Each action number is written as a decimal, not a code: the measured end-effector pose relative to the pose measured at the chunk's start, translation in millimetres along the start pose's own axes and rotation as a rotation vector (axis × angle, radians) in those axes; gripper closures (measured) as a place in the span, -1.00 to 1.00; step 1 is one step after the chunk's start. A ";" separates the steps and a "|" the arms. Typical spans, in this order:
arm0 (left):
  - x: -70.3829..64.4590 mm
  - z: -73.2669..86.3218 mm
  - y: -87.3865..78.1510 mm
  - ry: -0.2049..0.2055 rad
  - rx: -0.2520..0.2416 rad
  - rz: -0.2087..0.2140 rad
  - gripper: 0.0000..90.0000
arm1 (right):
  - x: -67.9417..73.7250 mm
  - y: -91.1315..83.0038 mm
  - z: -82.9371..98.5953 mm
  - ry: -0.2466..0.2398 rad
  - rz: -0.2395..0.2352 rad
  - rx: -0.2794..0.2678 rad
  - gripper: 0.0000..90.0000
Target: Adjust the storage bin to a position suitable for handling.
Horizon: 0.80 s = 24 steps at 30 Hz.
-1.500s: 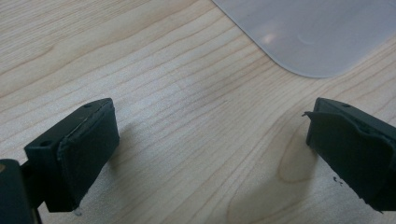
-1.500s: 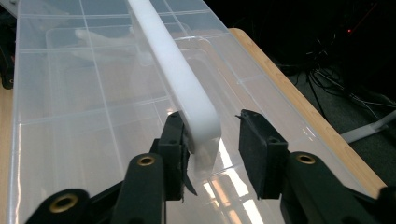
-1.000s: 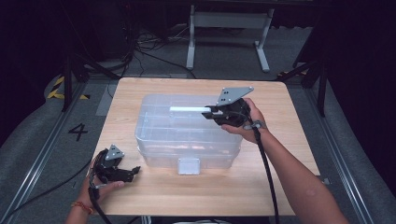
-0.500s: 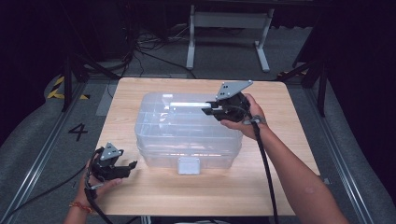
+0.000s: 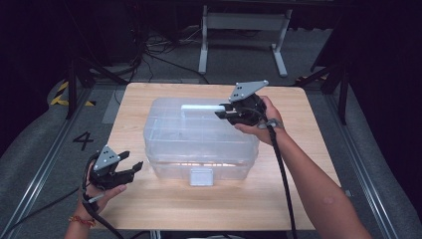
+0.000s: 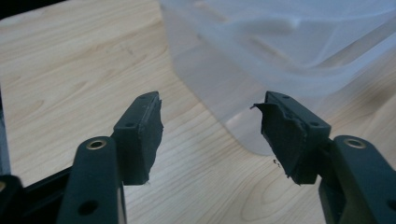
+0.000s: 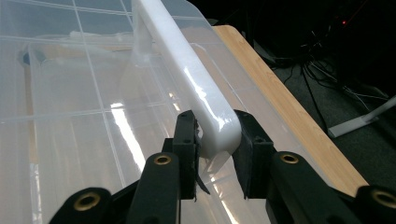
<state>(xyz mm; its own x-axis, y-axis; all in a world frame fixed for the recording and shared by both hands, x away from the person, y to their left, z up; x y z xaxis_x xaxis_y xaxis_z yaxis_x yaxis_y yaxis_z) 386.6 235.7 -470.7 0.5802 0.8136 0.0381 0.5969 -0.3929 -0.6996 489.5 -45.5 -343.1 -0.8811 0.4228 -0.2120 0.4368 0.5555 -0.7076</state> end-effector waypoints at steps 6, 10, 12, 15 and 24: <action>-12.5 -14.2 -7.4 0.018 -0.040 0.028 0.09 | -2.2 -0.3 -1.9 0.003 0.006 0.006 0.61; -18.8 -19.8 -8.3 0.049 -0.041 0.047 0.19 | -4.1 -0.6 -3.8 0.004 0.018 0.008 0.60; -23.2 -22.2 -7.1 0.057 -0.040 0.063 0.24 | -4.6 -0.8 -4.8 0.004 0.026 0.009 0.60; -28.0 -25.1 -6.2 0.078 -0.035 0.068 0.37 | -5.9 -1.4 -6.5 -0.001 0.039 0.008 0.60; -35.4 -31.8 -4.9 0.105 -0.039 0.070 0.71 | -4.9 -1.6 -6.2 -0.008 0.048 0.015 0.57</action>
Point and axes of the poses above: each handheld gripper's, and its own axes: y roughly forward along the jaws, z roughly out of its underside, x roughly to its left, the point moved 10 cm from there along y, roughly forward along the jaws, and after that the axes turned 10 degrees about x, right-handed, at the moved point
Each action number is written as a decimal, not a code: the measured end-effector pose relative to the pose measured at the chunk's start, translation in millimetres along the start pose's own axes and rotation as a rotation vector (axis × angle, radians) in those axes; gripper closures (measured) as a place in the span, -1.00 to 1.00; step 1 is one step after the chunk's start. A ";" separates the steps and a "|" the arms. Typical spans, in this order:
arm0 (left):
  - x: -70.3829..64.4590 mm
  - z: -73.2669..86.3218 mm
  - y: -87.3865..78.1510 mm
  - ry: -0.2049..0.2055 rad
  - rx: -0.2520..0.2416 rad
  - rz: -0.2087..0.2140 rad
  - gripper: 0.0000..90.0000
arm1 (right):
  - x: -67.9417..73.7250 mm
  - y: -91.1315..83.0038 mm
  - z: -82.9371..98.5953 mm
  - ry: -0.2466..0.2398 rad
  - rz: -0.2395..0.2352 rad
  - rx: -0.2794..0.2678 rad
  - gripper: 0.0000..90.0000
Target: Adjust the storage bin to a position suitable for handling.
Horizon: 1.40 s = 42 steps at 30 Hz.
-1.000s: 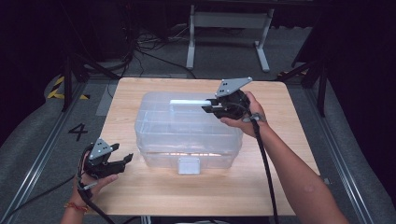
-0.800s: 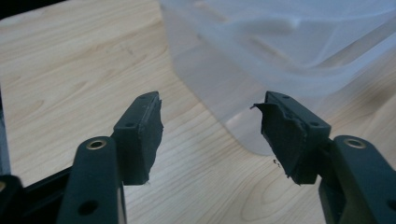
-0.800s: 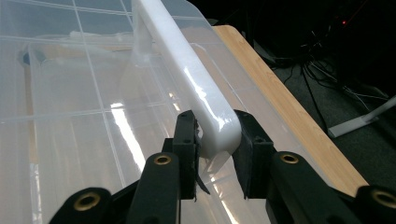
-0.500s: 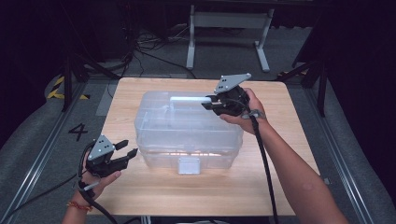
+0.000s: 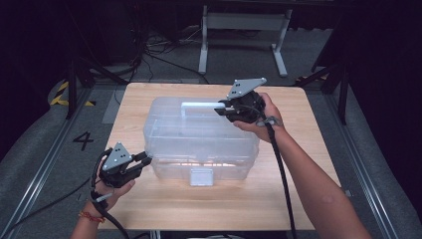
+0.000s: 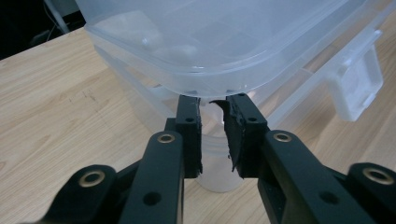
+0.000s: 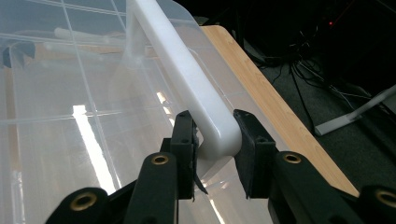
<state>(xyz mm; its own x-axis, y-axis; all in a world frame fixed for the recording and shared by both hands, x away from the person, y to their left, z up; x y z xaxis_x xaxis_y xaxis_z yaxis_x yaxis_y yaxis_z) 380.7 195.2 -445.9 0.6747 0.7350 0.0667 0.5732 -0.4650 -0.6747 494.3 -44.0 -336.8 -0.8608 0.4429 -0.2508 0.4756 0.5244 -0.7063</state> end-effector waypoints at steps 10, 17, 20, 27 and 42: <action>1.3 2.5 2.8 -0.007 0.016 -0.003 0.79 | -3.4 -10.2 9.0 0.033 0.027 -0.019 0.21; 2.0 1.7 1.5 0.000 0.018 -0.012 0.79 | -12.3 -31.4 21.4 0.062 0.049 -0.044 0.05; 2.7 0.2 0.6 0.001 0.015 -0.010 0.79 | -19.2 -47.8 30.6 0.066 0.087 -0.067 0.01; 5.1 -8.0 -2.3 0.012 0.005 -0.012 0.79 | -38.6 -76.7 64.5 0.143 0.143 -0.123 0.01; 10.0 -21.2 -7.3 0.008 -0.007 -0.035 0.78 | -37.4 -58.1 162.6 0.222 0.161 -0.059 -0.01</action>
Point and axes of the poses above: each handheld gripper's, and its own axes: y roughly forward along the jaws, z roughly out of its underside, x roughly to its left, the point moved 10 cm from there along y, roughly forward along the jaws, and after that the axes turned 10 degrees about x, right-handed, at the moved point
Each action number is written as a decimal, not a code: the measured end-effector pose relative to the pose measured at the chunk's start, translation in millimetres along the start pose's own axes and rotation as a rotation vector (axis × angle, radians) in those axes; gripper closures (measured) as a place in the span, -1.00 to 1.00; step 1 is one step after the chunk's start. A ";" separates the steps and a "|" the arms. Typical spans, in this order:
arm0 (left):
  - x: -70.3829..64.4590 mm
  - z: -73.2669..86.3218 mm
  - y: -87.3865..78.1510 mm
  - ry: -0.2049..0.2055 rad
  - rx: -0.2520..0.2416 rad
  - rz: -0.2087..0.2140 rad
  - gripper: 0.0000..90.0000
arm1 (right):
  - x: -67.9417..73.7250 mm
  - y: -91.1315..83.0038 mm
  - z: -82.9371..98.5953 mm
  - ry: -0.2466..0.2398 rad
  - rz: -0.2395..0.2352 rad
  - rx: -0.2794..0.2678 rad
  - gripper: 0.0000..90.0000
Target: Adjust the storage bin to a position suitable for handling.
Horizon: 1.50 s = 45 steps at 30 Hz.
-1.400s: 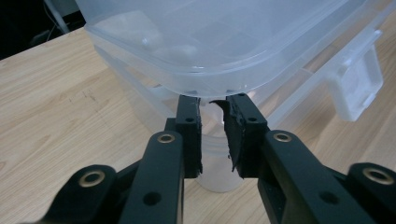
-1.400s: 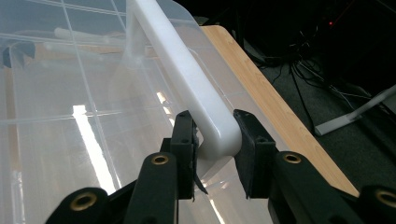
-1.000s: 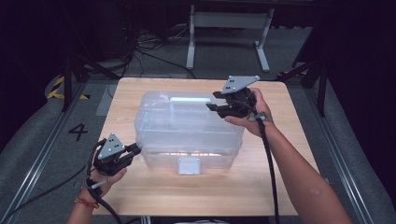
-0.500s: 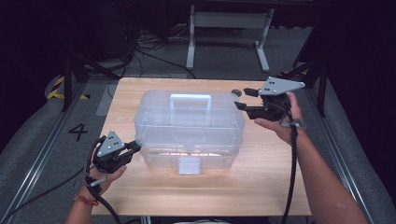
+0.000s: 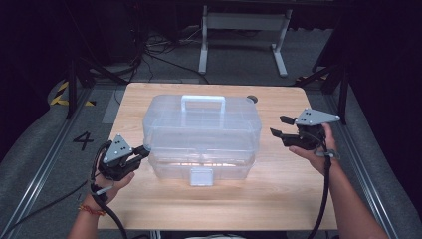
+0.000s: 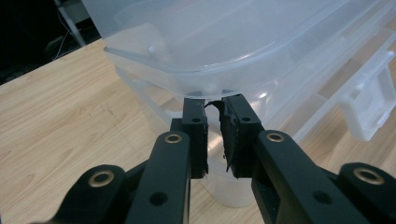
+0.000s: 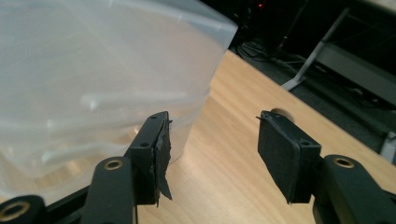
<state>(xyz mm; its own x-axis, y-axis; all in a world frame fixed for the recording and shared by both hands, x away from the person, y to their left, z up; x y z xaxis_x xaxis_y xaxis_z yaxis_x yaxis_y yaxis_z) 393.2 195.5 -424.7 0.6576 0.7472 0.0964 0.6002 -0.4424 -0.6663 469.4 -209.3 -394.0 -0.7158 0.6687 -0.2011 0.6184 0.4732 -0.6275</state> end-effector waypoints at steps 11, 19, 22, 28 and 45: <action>0.6 -8.6 -0.7 0.010 -0.009 0.003 0.77 | 23.6 15.5 15.0 -0.034 -0.026 -0.041 -0.03; 0.6 -9.1 -0.2 0.004 -0.014 0.006 0.77 | 41.8 20.2 10.6 -0.043 -0.059 -0.084 -0.03; 0.9 -8.7 -0.2 0.009 -0.015 0.007 0.77 | 44.6 20.0 8.9 -0.041 -0.062 -0.096 -0.03; 2.6 -6.4 0.4 0.007 -0.015 -0.007 0.68 | 51.6 18.7 3.5 -0.035 -0.060 -0.146 0.03; 3.1 20.8 13.8 0.020 0.060 -0.046 0.28 | 57.5 15.1 -12.6 -0.046 -0.010 -0.262 0.25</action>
Point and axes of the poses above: each handheld gripper's, and its own axes: y roughly forward along the jaws, z roughly out of its underside, x roughly to its left, the point moved 10 cm from there along y, roughly forward along the jaws, and after that the axes turned 10 degrees about x, right-handed, at the moved point
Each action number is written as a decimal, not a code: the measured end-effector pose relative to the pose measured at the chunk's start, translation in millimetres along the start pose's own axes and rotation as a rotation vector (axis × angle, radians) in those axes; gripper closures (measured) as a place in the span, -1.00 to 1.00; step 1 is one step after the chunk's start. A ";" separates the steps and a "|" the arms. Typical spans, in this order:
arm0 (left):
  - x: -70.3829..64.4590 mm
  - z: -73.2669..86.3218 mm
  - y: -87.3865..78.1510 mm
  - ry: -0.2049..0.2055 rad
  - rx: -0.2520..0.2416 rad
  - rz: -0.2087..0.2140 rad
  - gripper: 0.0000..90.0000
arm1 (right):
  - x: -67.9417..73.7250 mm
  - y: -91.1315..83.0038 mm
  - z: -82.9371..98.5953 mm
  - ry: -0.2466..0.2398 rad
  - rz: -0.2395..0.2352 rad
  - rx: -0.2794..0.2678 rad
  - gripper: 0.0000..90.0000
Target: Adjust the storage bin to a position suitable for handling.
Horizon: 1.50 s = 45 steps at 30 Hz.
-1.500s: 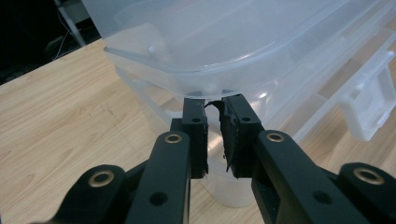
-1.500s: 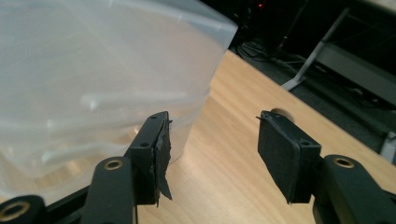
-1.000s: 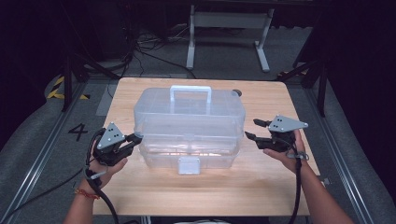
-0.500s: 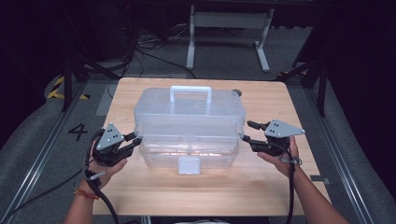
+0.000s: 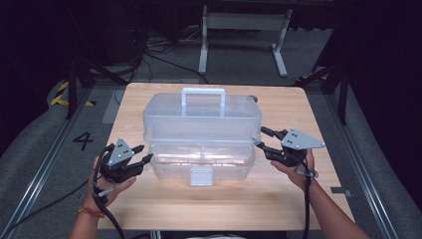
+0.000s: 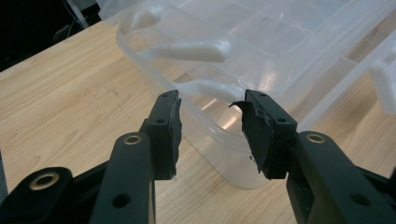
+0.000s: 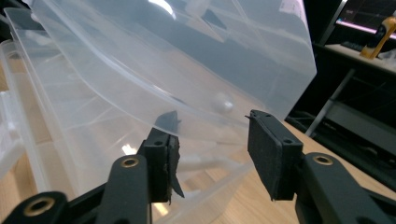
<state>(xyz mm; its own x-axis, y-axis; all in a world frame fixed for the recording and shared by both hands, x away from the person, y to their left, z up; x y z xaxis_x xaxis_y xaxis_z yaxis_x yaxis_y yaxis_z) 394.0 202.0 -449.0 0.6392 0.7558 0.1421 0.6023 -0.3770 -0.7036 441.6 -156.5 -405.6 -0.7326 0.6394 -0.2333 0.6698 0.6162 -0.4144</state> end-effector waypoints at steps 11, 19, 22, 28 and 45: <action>2.7 1.1 2.8 -0.038 -0.026 0.036 0.25 | -4.8 -2.1 -18.6 0.011 0.085 -0.056 0.39; 3.1 0.7 3.9 -0.042 -0.022 0.028 0.24 | -11.9 -1.5 -30.7 0.007 0.152 -0.084 0.46; 3.7 0.4 4.7 -0.042 -0.021 0.027 0.24 | -15.9 -0.2 -36.4 0.022 0.172 -0.098 0.48; 5.9 -0.5 7.1 -0.041 -0.016 0.020 0.24 | -26.1 2.7 -47.8 0.013 0.230 -0.116 0.54; 5.3 -0.8 9.7 -0.042 -0.016 0.036 0.24 | -49.4 12.1 -70.7 0.016 0.313 -0.112 0.63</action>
<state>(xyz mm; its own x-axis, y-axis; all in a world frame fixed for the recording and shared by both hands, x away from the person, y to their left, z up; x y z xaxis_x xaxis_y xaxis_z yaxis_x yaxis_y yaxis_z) 403.6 201.9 -454.5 0.6396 0.7637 0.0873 0.5872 -0.4122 -0.6967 494.5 -148.1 -336.9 -0.4875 0.8124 -0.3199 0.8720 0.4347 -0.2251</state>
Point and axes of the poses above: each handheld gripper's, and its own axes: y roughly forward along the jaws, z roughly out of its underside, x roughly to its left, the point moved 10 cm from there along y, roughly forward along the jaws, and after that the axes turned 10 degrees about x, right-handed, at the moved point
